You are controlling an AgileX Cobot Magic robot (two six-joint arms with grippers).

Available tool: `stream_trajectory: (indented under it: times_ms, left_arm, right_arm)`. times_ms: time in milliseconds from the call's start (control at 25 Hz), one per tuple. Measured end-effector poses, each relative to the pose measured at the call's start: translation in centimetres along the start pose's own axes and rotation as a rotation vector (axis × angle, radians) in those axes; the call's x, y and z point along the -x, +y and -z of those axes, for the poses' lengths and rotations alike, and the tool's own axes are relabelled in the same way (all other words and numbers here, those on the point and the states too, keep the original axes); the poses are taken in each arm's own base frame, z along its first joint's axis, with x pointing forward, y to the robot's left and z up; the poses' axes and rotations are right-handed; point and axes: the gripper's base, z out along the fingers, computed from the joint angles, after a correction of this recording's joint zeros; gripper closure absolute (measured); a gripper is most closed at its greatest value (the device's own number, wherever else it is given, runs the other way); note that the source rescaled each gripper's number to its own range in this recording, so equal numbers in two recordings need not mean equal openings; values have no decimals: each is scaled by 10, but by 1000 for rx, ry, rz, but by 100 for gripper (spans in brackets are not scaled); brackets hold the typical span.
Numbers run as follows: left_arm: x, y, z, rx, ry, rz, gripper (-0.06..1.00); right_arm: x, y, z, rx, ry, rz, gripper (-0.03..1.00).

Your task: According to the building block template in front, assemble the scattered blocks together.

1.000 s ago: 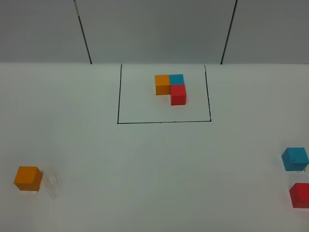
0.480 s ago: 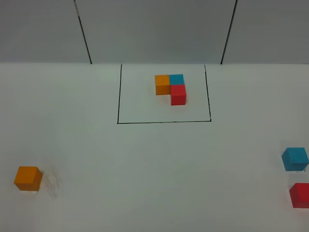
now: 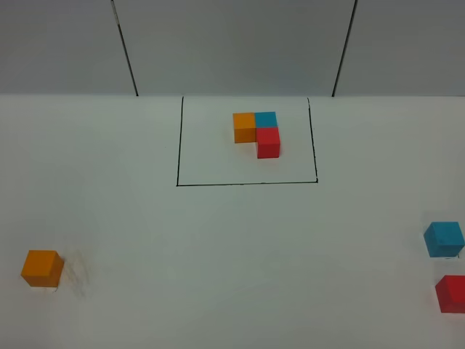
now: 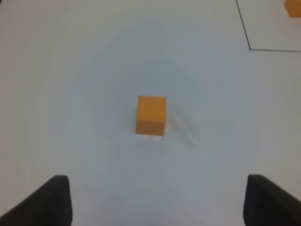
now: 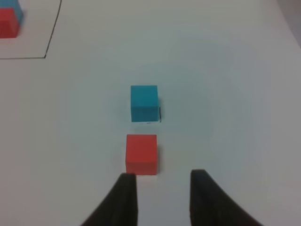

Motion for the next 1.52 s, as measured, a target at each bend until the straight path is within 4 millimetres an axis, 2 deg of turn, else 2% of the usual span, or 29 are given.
stream_trajectory:
  times_ms: [160,280,400,480,680,840,1120,1520]
  left_arm:
    - [45,-1,-10,6,96,37,32]
    - [78,-2,-34,12,207,44,32]
    - [102,-1,-72,20,328,50,32]
    - [110,0,-99,24,387,53,32]
    - [109,2,-165,32,535,65,32]
    - [102,2,-202,25,594,71,32]
    - [87,4,-247,26,666,71,32]
    - [61,2,-289,-22,767,73,32]
  right_arm:
    - [0,0,0,0,0,0,97]
    - [0,0,0,0,0,0,97]
    - [0,0,0,0,0,0,97]
    - [0,0,0,0,0,0,97]
    - [0,0,0,0,0,0,97]
    - [0,0,0,0,0,0,97]
    - [0,0,0,0,0,0,97]
    - [0,0,0,0,0,0,97]
